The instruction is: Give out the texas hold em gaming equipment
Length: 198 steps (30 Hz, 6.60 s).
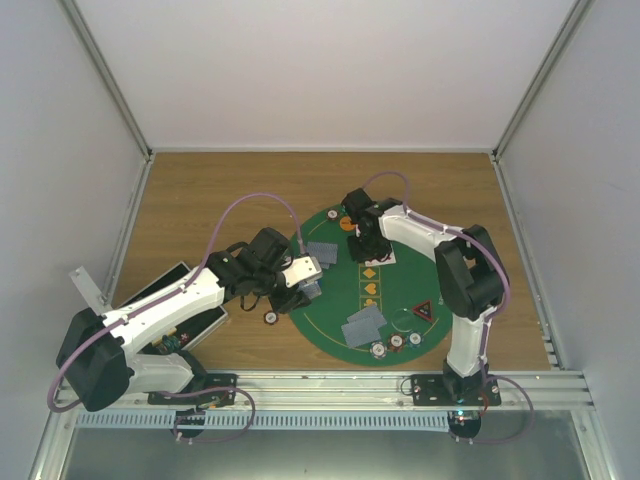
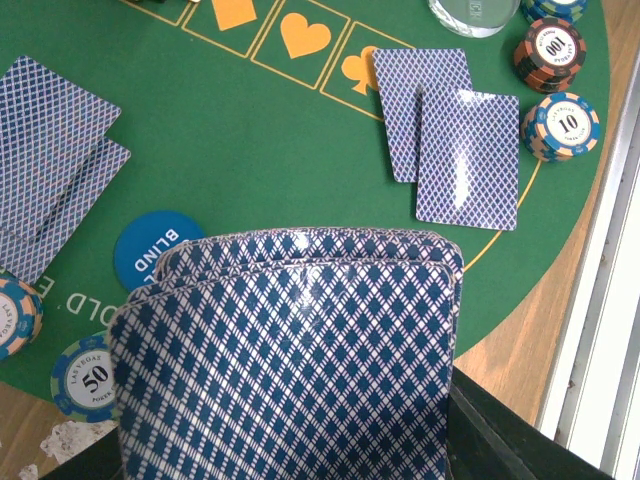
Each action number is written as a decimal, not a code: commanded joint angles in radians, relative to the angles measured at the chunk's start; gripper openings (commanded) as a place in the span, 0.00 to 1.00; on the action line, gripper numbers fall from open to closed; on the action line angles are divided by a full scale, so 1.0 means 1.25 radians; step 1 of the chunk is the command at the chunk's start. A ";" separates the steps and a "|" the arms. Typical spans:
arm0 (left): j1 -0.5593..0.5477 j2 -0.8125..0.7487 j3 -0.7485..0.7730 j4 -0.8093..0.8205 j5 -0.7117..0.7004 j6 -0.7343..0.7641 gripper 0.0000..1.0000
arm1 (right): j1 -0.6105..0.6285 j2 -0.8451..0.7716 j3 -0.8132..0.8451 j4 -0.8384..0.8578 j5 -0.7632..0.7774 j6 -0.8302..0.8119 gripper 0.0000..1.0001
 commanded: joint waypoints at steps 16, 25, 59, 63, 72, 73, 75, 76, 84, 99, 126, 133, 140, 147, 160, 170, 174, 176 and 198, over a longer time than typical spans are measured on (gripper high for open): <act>0.004 -0.014 0.002 0.035 0.009 0.007 0.53 | -0.011 -0.353 -0.208 0.256 -0.605 -0.031 0.74; 0.003 -0.017 0.002 0.034 0.012 0.005 0.53 | 0.024 -0.358 -0.270 0.353 -0.792 0.002 0.84; 0.004 -0.019 0.001 0.036 0.011 0.007 0.53 | 0.053 -0.302 -0.250 0.210 -0.629 -0.062 0.75; 0.004 -0.019 0.002 0.037 0.012 0.006 0.53 | 0.053 -0.303 -0.246 0.210 -0.666 -0.072 0.66; 0.004 -0.018 0.001 0.037 0.012 0.005 0.53 | 0.053 -0.328 -0.238 0.219 -0.706 -0.077 0.26; 0.004 -0.017 0.001 0.037 0.011 0.005 0.53 | 0.053 -0.331 -0.237 0.220 -0.707 -0.076 0.21; 0.004 -0.017 0.002 0.037 0.012 0.005 0.53 | 0.053 -0.337 -0.236 0.222 -0.710 -0.076 0.12; 0.004 -0.017 0.002 0.037 0.012 0.005 0.53 | 0.053 -0.341 -0.236 0.222 -0.710 -0.074 0.09; 0.003 -0.016 0.001 0.037 0.010 0.005 0.53 | 0.037 -0.355 -0.232 0.203 -0.667 -0.073 0.00; 0.004 -0.025 0.000 0.035 0.002 0.006 0.53 | -0.230 -0.288 -0.147 -0.058 -0.096 -0.100 0.01; 0.004 -0.022 -0.003 0.040 0.011 0.005 0.53 | -0.069 -0.084 -0.032 -0.197 0.229 0.006 0.01; 0.004 -0.015 -0.001 0.041 0.018 0.004 0.53 | -0.032 -0.024 0.015 -0.149 0.106 0.010 0.01; 0.004 -0.015 0.000 0.044 0.012 0.007 0.53 | -0.017 0.020 0.048 -0.137 0.063 0.018 0.01; 0.004 -0.008 0.002 0.043 0.010 0.008 0.53 | -0.013 0.053 0.070 -0.128 0.020 0.033 0.01; 0.004 -0.013 -0.005 0.050 0.009 0.007 0.53 | -0.001 0.090 0.090 -0.134 -0.001 0.044 0.01; 0.004 -0.016 -0.006 0.050 0.006 0.008 0.53 | 0.000 0.094 0.089 -0.120 -0.039 0.042 0.14; 0.004 -0.018 -0.006 0.048 0.004 0.007 0.53 | 0.000 0.091 0.091 -0.112 -0.055 0.042 0.19; 0.004 -0.019 -0.006 0.048 0.004 0.007 0.53 | 0.000 0.086 0.093 -0.105 -0.068 0.044 0.21; 0.004 -0.022 -0.004 0.042 0.009 0.007 0.53 | -0.041 -0.283 -0.155 0.169 -0.484 -0.014 0.71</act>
